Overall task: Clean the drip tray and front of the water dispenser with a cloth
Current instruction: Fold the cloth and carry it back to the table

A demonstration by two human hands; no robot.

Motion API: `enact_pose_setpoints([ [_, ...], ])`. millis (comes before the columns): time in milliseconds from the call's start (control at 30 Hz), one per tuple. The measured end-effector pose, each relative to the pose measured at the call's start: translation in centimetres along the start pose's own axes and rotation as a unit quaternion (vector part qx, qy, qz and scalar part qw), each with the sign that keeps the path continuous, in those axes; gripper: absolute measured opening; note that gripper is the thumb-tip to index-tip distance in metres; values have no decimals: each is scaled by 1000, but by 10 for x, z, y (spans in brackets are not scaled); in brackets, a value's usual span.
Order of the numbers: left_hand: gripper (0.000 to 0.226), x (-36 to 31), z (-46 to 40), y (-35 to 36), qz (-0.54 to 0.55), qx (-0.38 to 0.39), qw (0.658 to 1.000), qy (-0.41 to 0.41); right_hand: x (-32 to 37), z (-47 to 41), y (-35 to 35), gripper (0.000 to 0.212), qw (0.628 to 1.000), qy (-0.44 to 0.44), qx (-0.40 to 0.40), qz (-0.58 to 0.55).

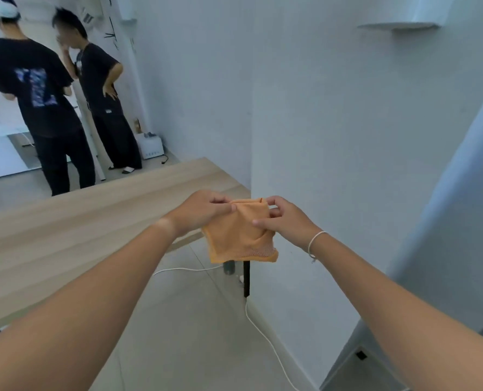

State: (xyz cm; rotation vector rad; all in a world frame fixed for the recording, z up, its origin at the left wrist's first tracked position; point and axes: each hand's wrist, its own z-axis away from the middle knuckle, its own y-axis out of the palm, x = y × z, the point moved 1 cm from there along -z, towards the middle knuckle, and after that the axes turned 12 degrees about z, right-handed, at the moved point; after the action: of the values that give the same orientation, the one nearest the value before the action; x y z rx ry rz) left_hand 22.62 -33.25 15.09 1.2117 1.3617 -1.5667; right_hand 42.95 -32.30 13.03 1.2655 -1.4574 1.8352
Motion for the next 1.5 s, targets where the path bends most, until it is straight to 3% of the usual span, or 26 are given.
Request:
enact_pose_setpoints([
  [200,15,-17,-11,-65,-4,-38,999,-6,16,-46,36,18,999,6,37,8],
  [400,18,-5,-12,-109,16,-73,996,-40,31,-82,54,9,973,66,90,-201],
  [567,24,4,-33,-125,51,-96,992,-59,35,-112,56,6,965,40,100,-238],
  [733,24,16,-61,-143,82,-136,984,-74,26,-147,73,19,968,26,167,-187],
  [833,21,28,-84,-166,49,-136,985,-91,26,-181,81,8,973,27,135,-185],
  [933,17,42,-98,-187,-12,-90,985,-148,29,-214,77,6,986,21,99,-134],
  [1067,38,58,-131,-212,-22,-13,975,-222,43,-267,74,13,991,-21,134,-5],
  [1367,26,131,-219,-261,91,-23,980,-177,44,-367,97,10,973,-45,187,125],
  [1500,26,158,-271,-274,89,47,976,-193,23,-407,102,8,973,-2,168,157],
])
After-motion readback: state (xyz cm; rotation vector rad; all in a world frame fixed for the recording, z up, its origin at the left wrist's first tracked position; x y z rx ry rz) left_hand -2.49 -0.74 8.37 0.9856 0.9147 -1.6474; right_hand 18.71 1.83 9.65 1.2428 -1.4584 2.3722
